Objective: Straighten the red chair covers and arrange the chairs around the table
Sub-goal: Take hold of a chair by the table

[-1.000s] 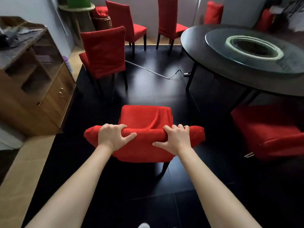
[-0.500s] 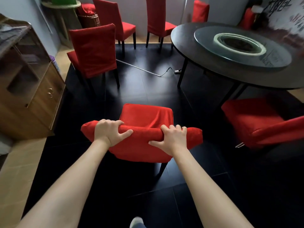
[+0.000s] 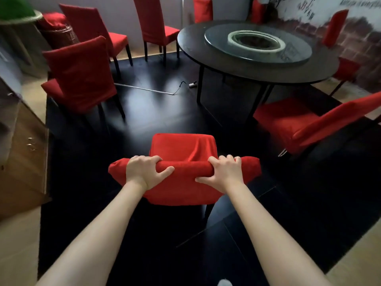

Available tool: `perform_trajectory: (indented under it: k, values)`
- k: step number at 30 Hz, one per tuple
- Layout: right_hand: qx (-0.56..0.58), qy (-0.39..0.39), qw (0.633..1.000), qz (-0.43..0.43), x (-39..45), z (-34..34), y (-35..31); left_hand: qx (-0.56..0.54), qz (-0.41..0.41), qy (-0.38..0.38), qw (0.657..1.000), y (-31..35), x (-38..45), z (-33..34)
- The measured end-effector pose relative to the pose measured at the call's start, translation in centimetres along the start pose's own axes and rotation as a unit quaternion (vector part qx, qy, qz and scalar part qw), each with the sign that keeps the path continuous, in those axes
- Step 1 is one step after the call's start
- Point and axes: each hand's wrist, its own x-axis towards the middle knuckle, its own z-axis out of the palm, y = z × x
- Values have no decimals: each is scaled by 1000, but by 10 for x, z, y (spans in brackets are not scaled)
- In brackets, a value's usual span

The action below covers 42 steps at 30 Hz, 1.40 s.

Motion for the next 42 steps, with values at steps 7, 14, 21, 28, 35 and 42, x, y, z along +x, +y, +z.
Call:
perform_trajectory:
  k: [7, 14, 21, 28, 35, 42]
  values:
    - [-5, -14, 999, 52, -30, -5, -24, 9, 47, -27, 998, -15, -1, -4]
    - [-19, -25, 997, 76, -39, -5, -33, 8, 61, -28, 998, -21, -2, -3]
    - [-18, -21, 995, 99, -41, -4, -42, 8, 92, -18, 996, -29, 2, 0]
    - [-26, -5, 993, 119, -35, -2, -41, 14, 134, -21, 991, -28, 14, 2]
    - [-25, 18, 991, 133, -17, 2, -39, 2, 149, -16, 989, -28, 41, 9]
    - [-31, 16, 990, 136, 2, 1, -24, 7, 160, -19, 987, -20, 66, 16]
